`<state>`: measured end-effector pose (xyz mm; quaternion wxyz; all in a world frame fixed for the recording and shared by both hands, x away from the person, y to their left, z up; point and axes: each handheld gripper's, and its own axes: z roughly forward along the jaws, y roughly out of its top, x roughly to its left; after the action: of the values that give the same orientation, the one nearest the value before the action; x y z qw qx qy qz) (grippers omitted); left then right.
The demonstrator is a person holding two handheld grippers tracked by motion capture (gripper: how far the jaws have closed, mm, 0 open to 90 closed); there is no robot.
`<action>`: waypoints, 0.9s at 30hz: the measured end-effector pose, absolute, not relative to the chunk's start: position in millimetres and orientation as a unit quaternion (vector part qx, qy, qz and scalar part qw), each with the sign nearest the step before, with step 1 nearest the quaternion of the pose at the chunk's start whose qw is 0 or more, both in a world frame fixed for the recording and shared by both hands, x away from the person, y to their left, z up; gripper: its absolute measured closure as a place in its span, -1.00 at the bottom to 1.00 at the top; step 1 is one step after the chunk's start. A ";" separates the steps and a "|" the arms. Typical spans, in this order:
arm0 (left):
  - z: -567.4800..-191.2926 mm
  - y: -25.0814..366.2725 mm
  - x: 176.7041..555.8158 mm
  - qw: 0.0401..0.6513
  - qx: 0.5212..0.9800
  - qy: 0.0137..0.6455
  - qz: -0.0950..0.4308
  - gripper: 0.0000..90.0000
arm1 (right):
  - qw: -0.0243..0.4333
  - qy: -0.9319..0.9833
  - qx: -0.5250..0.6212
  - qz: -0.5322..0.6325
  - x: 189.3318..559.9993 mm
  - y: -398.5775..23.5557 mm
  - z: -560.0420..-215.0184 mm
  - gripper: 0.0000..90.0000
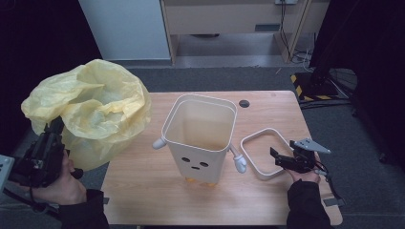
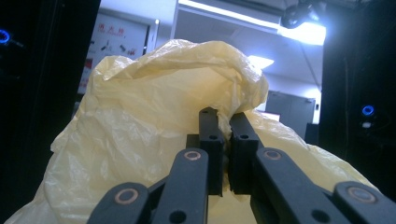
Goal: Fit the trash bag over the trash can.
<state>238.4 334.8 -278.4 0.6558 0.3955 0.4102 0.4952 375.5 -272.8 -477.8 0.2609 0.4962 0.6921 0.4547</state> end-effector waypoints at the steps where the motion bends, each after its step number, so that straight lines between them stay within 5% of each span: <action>1: -274.3 333.0 237.2 0.660 0.393 0.406 0.495 0.92 | 0.261 0.692 0.496 0.454 375.6 -273.0 -477.8 -0.72; 27: -207.1 246.9 219.3 0.750 0.385 0.299 0.447 0.92 | 0.264 0.690 0.496 0.456 375.0 -274.8 -476.4 -0.72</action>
<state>219.3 246.9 -207.1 0.7500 0.3850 0.2989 0.4472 375.0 -274.8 -476.4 0.2643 0.4957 0.6901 0.4563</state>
